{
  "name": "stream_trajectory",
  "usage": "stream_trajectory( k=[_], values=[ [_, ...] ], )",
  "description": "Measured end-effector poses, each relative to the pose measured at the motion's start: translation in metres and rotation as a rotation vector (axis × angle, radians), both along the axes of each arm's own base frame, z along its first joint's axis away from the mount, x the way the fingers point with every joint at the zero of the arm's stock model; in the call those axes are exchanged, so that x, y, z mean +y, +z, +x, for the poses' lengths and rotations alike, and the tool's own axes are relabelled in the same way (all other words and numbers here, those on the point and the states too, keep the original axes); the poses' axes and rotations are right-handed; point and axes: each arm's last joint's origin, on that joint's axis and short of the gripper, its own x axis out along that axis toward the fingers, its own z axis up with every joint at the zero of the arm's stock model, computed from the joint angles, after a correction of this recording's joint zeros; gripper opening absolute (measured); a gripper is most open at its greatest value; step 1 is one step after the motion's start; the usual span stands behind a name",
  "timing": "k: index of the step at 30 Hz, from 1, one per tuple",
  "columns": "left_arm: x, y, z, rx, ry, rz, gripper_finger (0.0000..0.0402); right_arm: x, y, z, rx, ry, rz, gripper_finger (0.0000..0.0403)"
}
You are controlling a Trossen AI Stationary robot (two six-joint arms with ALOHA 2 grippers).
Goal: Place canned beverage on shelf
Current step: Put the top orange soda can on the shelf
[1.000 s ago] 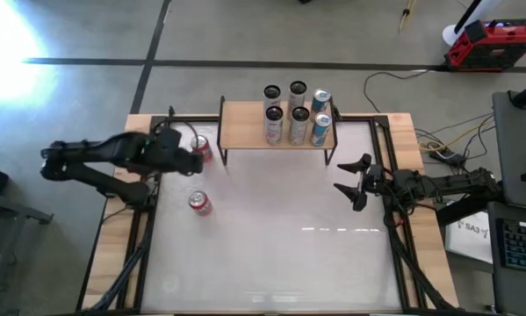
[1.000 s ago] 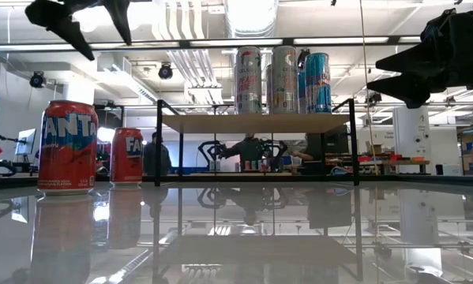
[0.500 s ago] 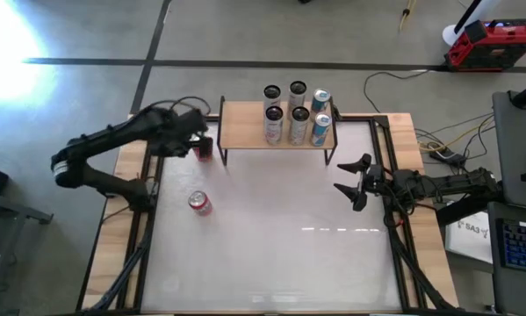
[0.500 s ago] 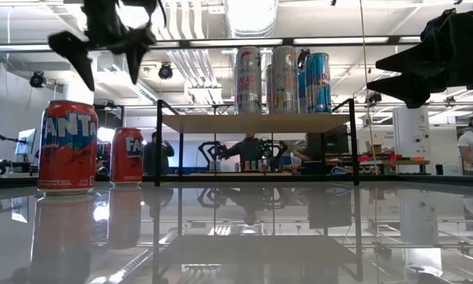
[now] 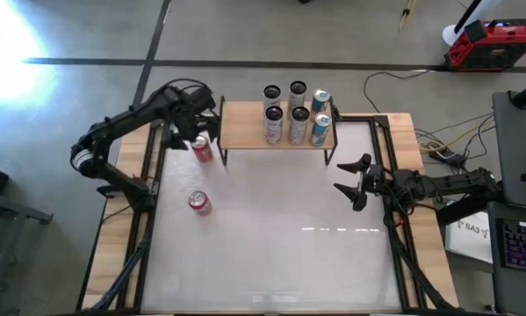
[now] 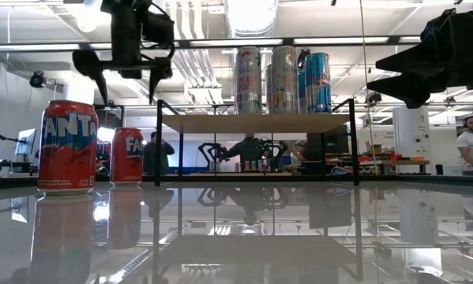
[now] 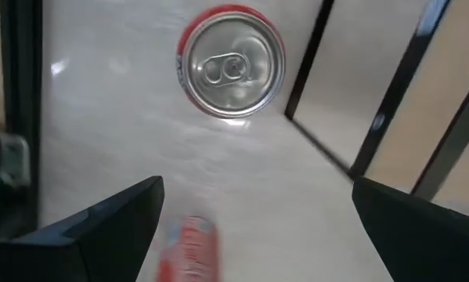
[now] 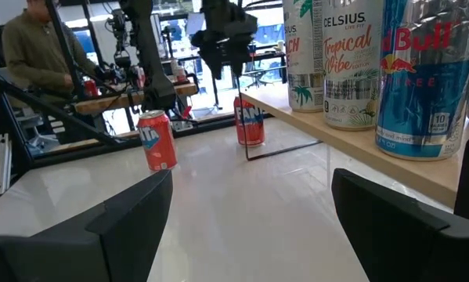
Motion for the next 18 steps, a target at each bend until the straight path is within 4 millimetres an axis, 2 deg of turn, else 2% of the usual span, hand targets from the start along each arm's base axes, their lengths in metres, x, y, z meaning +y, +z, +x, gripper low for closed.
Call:
stream_trajectory(
  k=[9,18],
  values=[
    [0.010,0.010,-0.014,-0.039,0.443,-0.023,0.0398,0.000,0.000,0.000,0.000,0.000,0.000,0.0334],
    [0.017,0.003,-0.011,-0.064,0.855,-0.076,0.0398,0.000,0.000,0.000,0.000,-0.001,0.000,0.0334]
  ],
)
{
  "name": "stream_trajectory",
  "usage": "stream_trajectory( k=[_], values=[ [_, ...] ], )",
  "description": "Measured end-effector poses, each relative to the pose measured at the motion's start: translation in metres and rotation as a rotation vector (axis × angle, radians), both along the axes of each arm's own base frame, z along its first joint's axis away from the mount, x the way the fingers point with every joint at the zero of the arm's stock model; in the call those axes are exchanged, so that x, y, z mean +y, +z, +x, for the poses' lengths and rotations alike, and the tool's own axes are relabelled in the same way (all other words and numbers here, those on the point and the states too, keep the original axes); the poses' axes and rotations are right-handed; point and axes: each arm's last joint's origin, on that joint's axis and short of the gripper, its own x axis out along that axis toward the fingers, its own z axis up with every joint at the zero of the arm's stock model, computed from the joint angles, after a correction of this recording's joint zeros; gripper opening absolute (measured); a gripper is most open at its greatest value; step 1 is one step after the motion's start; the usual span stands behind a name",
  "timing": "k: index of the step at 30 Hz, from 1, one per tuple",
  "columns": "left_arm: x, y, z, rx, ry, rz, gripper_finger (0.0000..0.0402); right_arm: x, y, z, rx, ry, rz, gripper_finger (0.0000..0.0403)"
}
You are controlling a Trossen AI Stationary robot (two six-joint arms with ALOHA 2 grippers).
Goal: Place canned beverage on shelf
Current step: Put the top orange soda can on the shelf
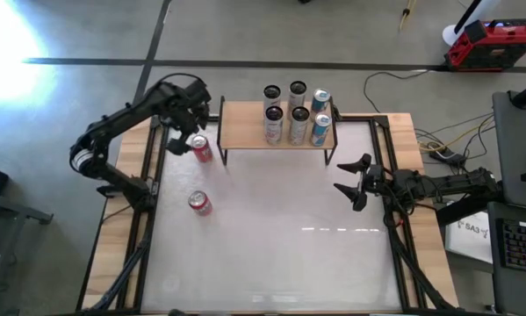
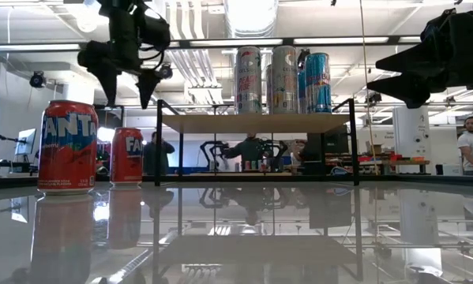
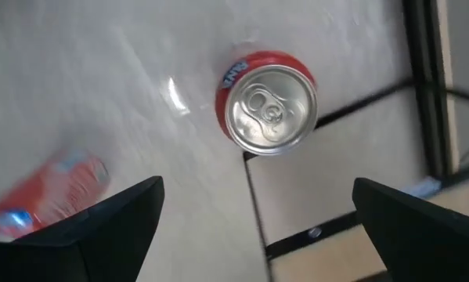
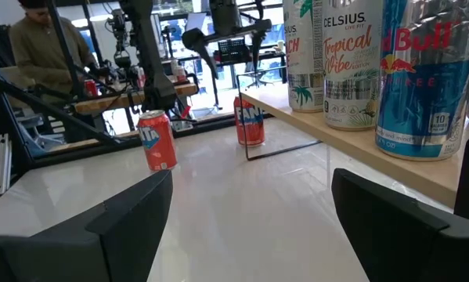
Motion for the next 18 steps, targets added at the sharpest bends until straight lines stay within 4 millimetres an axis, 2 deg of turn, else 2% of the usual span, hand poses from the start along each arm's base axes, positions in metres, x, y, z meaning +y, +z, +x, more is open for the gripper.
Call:
stream_trajectory(
  k=[7,18],
  values=[
    [0.008,-0.021,0.008,0.020,0.350,-0.079,0.0398,0.000,0.000,0.000,0.000,0.000,0.000,0.0334],
    [0.037,-0.049,0.028,0.016,0.415,-0.100,0.0398,0.000,0.000,0.000,0.000,0.001,0.000,0.0334]
  ],
)
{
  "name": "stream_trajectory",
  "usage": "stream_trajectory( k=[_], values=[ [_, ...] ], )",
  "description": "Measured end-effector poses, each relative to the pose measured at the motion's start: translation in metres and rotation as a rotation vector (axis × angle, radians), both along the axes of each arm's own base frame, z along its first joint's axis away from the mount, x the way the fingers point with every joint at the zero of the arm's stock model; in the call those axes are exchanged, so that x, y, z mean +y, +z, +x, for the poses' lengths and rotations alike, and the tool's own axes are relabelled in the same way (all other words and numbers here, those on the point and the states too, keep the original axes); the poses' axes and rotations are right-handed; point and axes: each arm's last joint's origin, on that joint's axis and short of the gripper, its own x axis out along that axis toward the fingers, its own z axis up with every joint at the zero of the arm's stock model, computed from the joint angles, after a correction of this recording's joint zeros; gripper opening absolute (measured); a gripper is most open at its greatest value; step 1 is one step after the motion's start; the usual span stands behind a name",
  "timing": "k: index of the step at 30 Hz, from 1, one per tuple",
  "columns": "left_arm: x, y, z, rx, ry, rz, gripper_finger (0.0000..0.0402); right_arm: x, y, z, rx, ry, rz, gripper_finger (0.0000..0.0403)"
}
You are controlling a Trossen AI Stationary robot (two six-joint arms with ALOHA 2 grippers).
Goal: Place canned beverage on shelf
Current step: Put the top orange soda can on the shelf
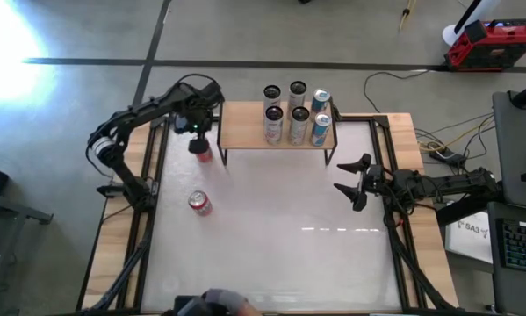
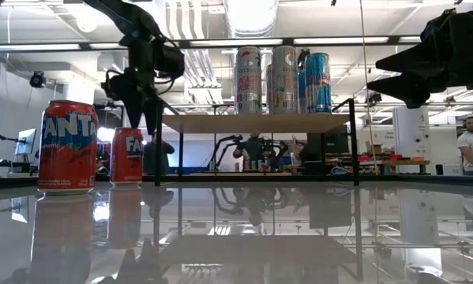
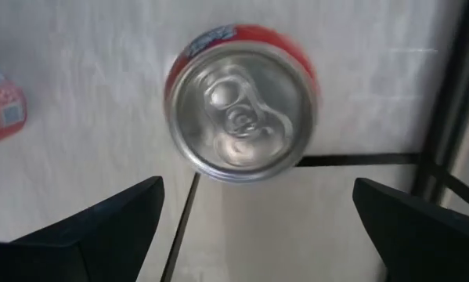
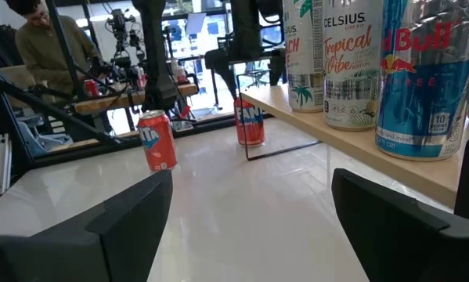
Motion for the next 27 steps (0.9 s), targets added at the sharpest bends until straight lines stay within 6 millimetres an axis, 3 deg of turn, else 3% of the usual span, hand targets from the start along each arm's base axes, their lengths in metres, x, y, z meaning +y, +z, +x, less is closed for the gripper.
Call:
stream_trajectory(
  k=[5,18,27],
  values=[
    [0.002,-0.009,0.003,0.014,0.065,-0.046,0.0398,0.000,0.000,0.000,0.000,0.000,0.000,0.0334],
    [-0.001,-0.006,-0.009,0.109,0.100,-0.051,0.0398,0.000,0.000,0.000,0.000,0.000,0.000,0.0334],
    [-0.001,-0.022,-0.013,0.124,0.100,-0.051,0.0398,0.000,0.000,0.000,0.000,0.000,0.000,0.0334]
  ],
)
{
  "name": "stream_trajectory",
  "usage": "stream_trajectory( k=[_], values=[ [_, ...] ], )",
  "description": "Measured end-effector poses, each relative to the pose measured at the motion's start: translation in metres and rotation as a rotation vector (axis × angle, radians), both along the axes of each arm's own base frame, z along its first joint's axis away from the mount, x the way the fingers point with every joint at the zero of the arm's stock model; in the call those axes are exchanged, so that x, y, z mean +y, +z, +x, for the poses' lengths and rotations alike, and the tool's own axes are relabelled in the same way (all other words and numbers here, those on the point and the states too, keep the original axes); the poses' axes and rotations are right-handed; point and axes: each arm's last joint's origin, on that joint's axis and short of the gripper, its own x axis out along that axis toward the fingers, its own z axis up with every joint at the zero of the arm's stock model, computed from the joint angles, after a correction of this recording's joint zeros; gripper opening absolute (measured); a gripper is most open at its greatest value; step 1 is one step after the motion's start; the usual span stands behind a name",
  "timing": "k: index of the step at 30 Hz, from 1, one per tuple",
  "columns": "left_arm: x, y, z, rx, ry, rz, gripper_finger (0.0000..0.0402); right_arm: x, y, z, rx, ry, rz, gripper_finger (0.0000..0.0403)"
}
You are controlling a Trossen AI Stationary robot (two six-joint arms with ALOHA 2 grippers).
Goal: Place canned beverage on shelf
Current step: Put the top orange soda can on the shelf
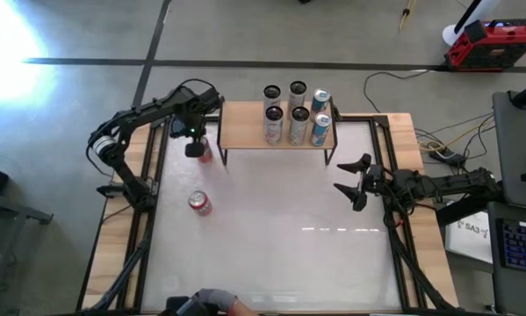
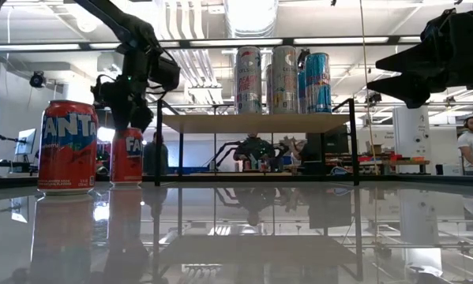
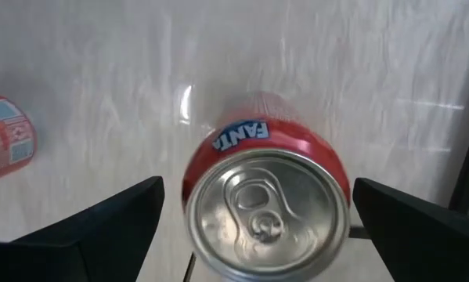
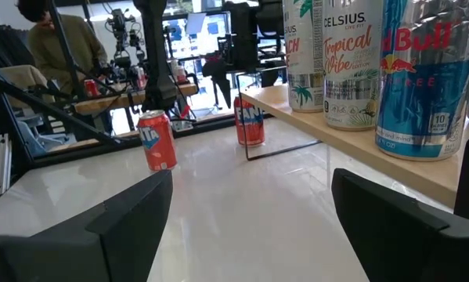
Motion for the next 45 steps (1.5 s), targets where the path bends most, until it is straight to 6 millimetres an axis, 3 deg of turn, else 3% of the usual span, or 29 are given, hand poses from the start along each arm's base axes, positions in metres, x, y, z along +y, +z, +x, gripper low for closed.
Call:
stream_trajectory(
  k=[8,15,19,32,37,45],
  values=[
    [0.0011,-0.0090,0.0001,0.005,-0.068,0.032,0.0384,0.0000,0.0000,0.0000,0.000,0.000,0.000,0.0334],
    [0.0012,-0.0089,-0.0007,0.041,-0.199,0.053,0.0282,0.0000,-0.0001,0.0000,0.000,0.000,0.000,0.0334],
    [0.0018,-0.0089,-0.0007,0.046,-0.361,0.053,0.0282,0.0000,-0.0001,0.0000,0.000,0.000,0.000,0.0334],
    [0.0040,-0.0080,-0.0012,0.062,-1.169,0.032,0.0282,0.0000,0.0001,0.0000,0.000,0.000,0.000,0.0334],
    [0.0045,-0.0079,-0.0017,0.064,-1.252,0.028,0.0309,0.0000,-0.0001,0.0000,0.000,0.000,0.000,0.0334],
    [0.0033,-0.0079,-0.0030,0.068,-1.396,-0.001,0.0305,0.0000,-0.0001,0.0000,0.000,0.000,0.000,0.0334]
  ],
)
